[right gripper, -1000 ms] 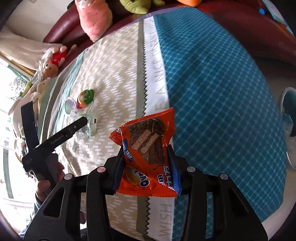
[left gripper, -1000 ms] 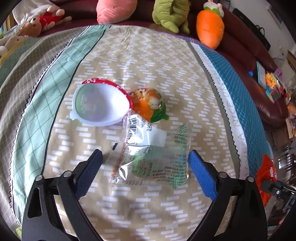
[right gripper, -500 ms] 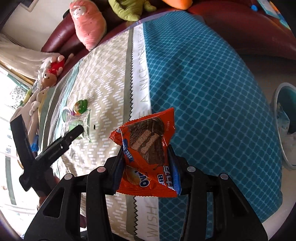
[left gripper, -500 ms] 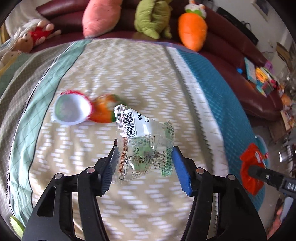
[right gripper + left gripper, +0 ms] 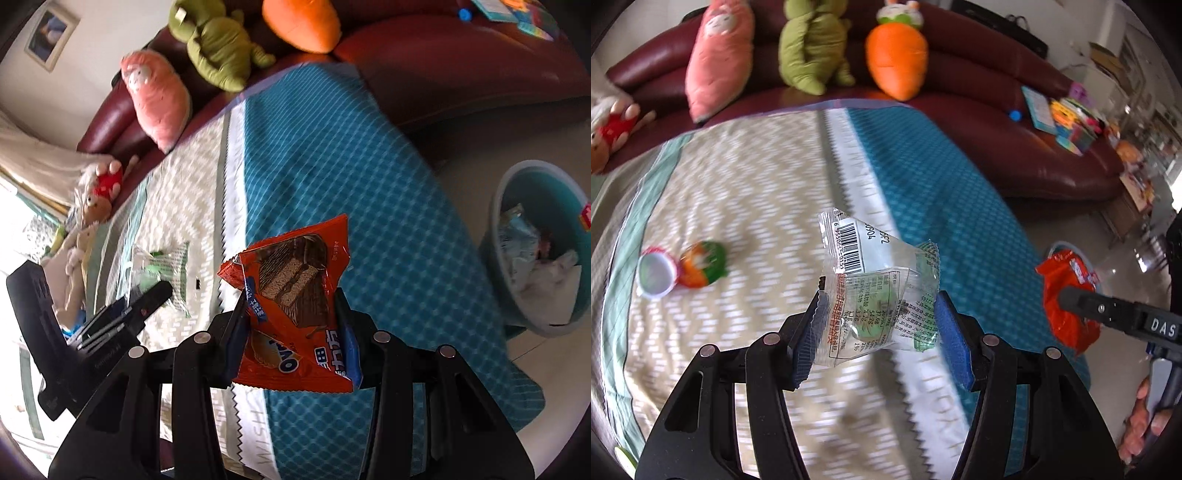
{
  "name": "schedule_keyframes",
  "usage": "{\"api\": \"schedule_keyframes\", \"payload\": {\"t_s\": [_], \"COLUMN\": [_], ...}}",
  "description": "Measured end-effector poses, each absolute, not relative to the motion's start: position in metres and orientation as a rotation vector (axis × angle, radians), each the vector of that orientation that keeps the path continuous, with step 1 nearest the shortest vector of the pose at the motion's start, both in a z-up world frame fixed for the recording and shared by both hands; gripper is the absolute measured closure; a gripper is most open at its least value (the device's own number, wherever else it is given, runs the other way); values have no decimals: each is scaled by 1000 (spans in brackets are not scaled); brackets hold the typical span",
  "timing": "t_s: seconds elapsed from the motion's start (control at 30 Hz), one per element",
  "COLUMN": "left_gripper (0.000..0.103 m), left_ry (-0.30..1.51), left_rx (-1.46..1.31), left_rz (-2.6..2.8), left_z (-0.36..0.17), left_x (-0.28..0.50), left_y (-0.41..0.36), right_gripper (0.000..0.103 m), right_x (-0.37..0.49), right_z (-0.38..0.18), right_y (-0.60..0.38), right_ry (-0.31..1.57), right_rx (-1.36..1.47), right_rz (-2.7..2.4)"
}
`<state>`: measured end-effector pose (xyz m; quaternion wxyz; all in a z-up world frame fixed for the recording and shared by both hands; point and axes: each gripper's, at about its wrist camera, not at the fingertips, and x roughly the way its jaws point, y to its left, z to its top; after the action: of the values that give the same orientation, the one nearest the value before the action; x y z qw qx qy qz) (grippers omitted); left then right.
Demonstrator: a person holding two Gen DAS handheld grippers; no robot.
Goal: Collect trash
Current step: 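Carry the Oreo pack and candy packet over the teal bin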
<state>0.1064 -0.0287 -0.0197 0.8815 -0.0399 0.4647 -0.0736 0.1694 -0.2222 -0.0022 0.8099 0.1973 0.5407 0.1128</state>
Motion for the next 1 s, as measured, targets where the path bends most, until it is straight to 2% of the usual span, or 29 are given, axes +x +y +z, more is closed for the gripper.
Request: {"api": "schedule_keyframes", "payload": {"t_s": [1.0], "left_gripper": [42], "left_ry": [1016], "left_rx": [135], "left_rz": [-436], "left_z": [-25], "left_x": [139], "left_y": [-268], "right_gripper": [62], "right_x": [131], "right_z": [9], "right_y": [-438], "right_ry": [984], "right_rx": [609], "right_rz": [-33]}}
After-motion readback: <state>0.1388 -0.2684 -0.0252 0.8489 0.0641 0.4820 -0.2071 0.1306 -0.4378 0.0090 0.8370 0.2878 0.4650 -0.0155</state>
